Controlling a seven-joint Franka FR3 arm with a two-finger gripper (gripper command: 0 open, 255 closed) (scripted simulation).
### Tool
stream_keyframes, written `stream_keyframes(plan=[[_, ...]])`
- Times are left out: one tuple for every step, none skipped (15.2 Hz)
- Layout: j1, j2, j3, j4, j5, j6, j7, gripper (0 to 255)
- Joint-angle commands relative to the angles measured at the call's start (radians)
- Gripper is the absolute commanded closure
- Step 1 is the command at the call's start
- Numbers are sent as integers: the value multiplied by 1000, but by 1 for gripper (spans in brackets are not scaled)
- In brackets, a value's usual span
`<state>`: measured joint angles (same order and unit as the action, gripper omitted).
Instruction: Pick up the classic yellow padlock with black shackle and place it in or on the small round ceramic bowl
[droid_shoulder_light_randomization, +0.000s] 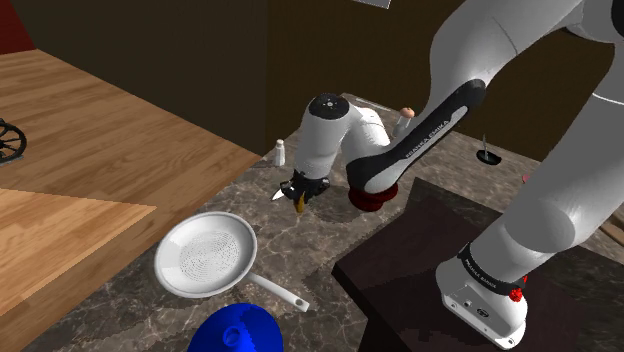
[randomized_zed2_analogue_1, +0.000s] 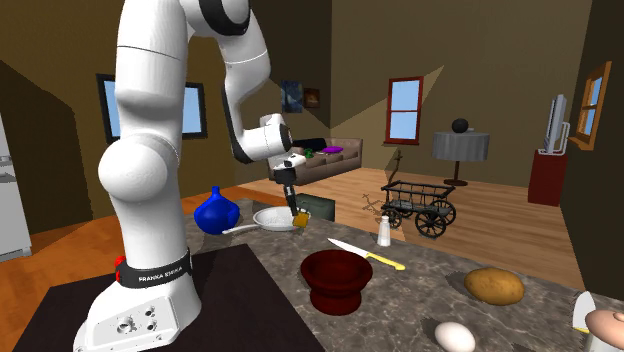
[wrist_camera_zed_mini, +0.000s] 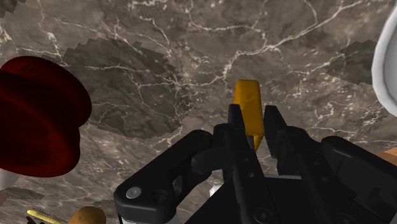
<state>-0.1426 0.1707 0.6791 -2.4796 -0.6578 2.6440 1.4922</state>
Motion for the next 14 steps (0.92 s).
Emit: stream_keyframes(plan=[[-15, -32, 22, -2, 59, -13, -48, 255], [-21, -49, 32, -5, 89, -20, -70, 255], [-27, -66, 41, -6, 118, -26, -94, 255], [-32, -84, 50, -8, 148, -33, -117, 255], [-35, -101, 57, -9, 178, -40, -140, 255], [-38, -118, 63, -10, 207, -48, -163, 255], [-40, -136, 68, -10, 236, -56, -185, 255], [-40, -153, 71, -10, 264, -65, -207, 255], [-40, -169, 74, -9, 292, -74, -229, 255], [-38, -186, 75, -8, 318, -84, -250, 255], [-36, -202, 76, -7, 343, -94, -270, 255], [-33, -218, 75, -5, 368, -105, -289, 255], [-31, -233, 74, -2, 391, -116, -308, 255], [-29, -236, 73, -2, 395, -118, -311, 255]])
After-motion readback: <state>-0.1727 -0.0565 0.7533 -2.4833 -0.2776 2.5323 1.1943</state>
